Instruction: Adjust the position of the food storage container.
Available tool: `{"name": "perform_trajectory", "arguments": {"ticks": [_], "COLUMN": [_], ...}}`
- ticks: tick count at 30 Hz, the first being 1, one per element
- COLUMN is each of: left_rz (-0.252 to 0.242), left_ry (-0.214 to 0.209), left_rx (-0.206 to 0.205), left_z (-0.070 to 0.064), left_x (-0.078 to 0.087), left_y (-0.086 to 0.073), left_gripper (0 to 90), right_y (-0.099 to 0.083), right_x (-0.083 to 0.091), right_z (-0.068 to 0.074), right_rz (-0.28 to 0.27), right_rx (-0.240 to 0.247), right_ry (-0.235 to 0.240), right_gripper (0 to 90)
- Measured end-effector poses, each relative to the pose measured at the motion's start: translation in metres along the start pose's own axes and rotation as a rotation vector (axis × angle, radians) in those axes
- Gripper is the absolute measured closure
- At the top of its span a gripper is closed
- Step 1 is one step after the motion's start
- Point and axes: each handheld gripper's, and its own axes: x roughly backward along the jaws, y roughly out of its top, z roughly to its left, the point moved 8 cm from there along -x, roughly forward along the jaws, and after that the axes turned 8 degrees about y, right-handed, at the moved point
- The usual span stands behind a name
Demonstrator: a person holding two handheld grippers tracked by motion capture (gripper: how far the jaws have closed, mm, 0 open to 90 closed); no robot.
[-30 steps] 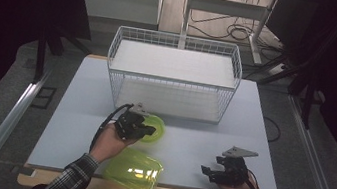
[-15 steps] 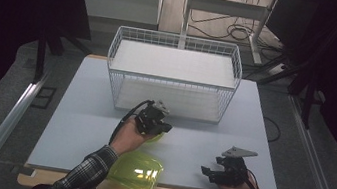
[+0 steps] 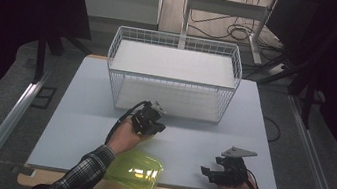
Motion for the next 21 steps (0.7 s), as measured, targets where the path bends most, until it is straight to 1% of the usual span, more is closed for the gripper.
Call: {"name": "perform_trajectory", "arguments": {"ticks": [2, 3, 4, 6, 7, 10, 11, 12, 14, 15, 17, 19, 21], "left_rz": [0.005, 0.014, 0.014, 0.012, 0.014, 0.011, 0.015, 0.013, 0.015, 0.011, 0.013, 0.002, -0.028], "left_ry": [0.011, 0.019, 0.019, 0.029, 0.033, 0.048, 0.052, 0.059, 0.066, 0.071, 0.079, 0.079, 0.069], "left_rx": [0.004, 0.007, 0.007, 0.027, 0.028, 0.054, 0.053, 0.063, 0.069, 0.081, 0.088, 0.092, 0.098], "left_z": [0.004, 0.01, 0.01, 0.016, 0.019, 0.028, 0.032, 0.035, 0.04, 0.042, 0.047, 0.049, 0.048], "left_x": [0.002, 0.005, 0.005, 0.008, 0.009, 0.014, 0.016, 0.018, 0.021, 0.022, 0.025, 0.028, 0.034], "left_y": [-0.006, -0.013, -0.013, -0.02, -0.022, -0.03, -0.033, -0.036, -0.041, -0.043, -0.047, -0.049, -0.049], "left_gripper": [89.9, 89.8, 89.8, 89.8, 89.9, 89.8, 89.8, 89.8, 89.8, 89.8, 89.8, 89.8, 89.8], "right_y": [0.0, 0.0, 0.0, 0.001, 0.001, 0.0, 0.0, 0.0, 0.001, 0.001, 0.0, 0.0, 0.001], "right_x": [0.0, 0.0, 0.0, 0.0, -0.001, -0.002, -0.002, -0.002, -0.002, -0.002, -0.002, -0.002, -0.002], "right_z": [0.0, 0.0, 0.0, 0.001, 0.001, 0.001, 0.001, 0.001, 0.001, 0.001, 0.001, 0.001, 0.002], "right_rz": [-0.002, -0.003, -0.003, -0.003, -0.004, 0.0, 0.0, 0.0, -0.002, -0.002, 0.0, 0.001, 0.0], "right_rx": [0.0, -0.001, -0.001, 0.0, 0.0, 0.001, 0.001, 0.003, 0.004, 0.004, 0.002, 0.0, -0.002], "right_ry": [-0.001, 0.0, 0.0, -0.001, -0.001, -0.001, -0.001, -0.001, -0.002, -0.002, -0.002, -0.001, 0.0], "right_gripper": [27.2, 27.1, 27.1, 27.2, 27.2, 27.1, 27.1, 27.1, 27.1, 27.1, 27.2, 27.1, 27.2]}}
